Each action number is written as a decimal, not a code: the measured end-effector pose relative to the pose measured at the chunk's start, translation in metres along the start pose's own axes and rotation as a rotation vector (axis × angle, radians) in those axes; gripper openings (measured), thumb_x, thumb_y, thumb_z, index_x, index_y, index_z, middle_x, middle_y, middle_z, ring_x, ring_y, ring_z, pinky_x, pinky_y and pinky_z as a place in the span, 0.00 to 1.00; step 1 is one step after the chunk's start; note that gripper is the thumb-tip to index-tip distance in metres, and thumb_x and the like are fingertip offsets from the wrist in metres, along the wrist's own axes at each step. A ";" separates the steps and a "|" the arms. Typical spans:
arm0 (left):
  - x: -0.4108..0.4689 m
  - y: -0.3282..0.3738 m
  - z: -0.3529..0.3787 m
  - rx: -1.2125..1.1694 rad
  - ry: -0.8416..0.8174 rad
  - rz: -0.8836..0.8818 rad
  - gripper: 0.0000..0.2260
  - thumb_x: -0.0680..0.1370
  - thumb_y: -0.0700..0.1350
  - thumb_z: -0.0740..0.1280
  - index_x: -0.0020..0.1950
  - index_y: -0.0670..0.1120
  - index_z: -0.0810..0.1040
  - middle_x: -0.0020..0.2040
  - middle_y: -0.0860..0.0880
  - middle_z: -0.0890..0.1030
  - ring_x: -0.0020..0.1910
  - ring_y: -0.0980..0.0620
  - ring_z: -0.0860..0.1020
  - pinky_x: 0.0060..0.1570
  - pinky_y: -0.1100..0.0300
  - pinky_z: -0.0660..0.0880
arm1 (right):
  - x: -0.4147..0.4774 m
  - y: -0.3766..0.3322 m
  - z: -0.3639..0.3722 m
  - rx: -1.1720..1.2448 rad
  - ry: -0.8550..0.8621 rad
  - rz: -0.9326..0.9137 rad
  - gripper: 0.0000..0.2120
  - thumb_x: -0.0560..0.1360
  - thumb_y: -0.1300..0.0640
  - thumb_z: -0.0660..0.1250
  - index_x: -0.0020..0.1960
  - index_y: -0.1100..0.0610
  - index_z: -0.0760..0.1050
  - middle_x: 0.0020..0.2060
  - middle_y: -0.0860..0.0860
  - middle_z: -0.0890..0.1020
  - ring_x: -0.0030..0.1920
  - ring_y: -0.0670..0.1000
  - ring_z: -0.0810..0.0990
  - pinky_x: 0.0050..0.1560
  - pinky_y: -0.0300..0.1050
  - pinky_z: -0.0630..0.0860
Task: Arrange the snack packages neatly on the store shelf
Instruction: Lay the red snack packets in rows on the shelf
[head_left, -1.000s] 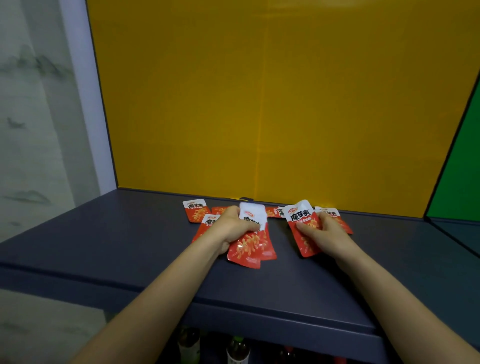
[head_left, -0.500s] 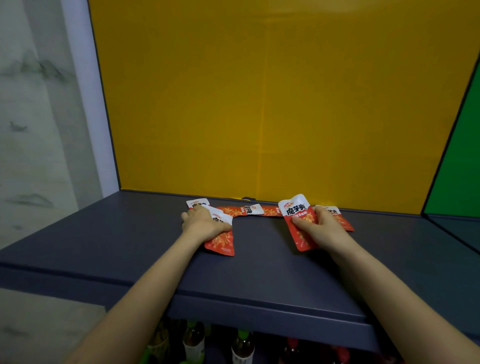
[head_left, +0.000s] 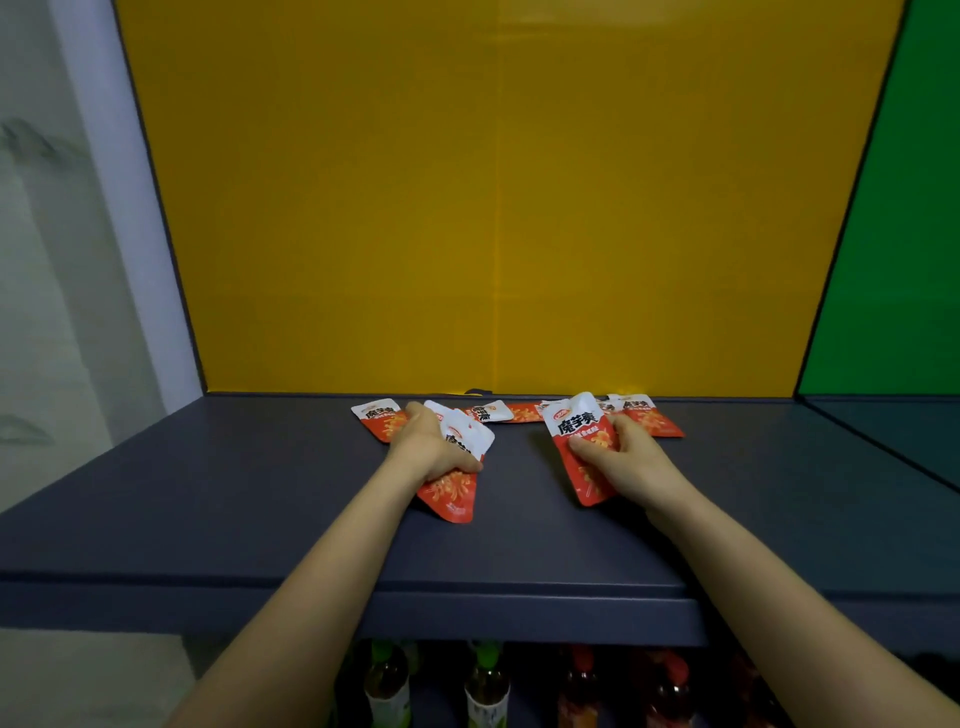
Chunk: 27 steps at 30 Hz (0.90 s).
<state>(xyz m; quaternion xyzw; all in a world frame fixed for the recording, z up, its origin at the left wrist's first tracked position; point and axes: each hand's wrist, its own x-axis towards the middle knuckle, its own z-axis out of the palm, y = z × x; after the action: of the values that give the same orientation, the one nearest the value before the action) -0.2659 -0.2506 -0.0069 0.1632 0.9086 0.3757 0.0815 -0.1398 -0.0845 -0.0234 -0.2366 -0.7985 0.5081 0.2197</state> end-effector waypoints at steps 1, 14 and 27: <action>0.000 -0.001 0.000 -0.024 0.008 0.032 0.38 0.65 0.45 0.78 0.66 0.37 0.60 0.61 0.42 0.74 0.62 0.43 0.73 0.52 0.56 0.70 | -0.003 0.002 -0.002 0.000 0.012 0.003 0.12 0.74 0.52 0.68 0.55 0.54 0.72 0.52 0.54 0.81 0.51 0.53 0.80 0.51 0.46 0.76; -0.032 0.059 0.052 -0.780 -0.288 0.176 0.11 0.68 0.35 0.74 0.46 0.46 0.79 0.42 0.46 0.83 0.31 0.54 0.82 0.30 0.62 0.77 | -0.051 0.037 -0.096 0.165 0.231 0.112 0.13 0.74 0.53 0.69 0.55 0.54 0.70 0.52 0.55 0.81 0.51 0.54 0.81 0.55 0.52 0.78; -0.136 0.218 0.229 -0.901 -0.522 0.239 0.22 0.69 0.36 0.74 0.62 0.40 0.72 0.48 0.42 0.82 0.37 0.49 0.81 0.32 0.58 0.76 | -0.148 0.119 -0.323 0.172 0.504 0.169 0.08 0.77 0.58 0.64 0.55 0.57 0.72 0.40 0.51 0.80 0.36 0.48 0.78 0.35 0.40 0.73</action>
<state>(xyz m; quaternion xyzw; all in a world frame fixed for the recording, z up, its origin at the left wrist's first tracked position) -0.0254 -0.0041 -0.0097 0.3023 0.5817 0.6824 0.3234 0.1866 0.0988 -0.0234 -0.4018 -0.6498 0.5157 0.3878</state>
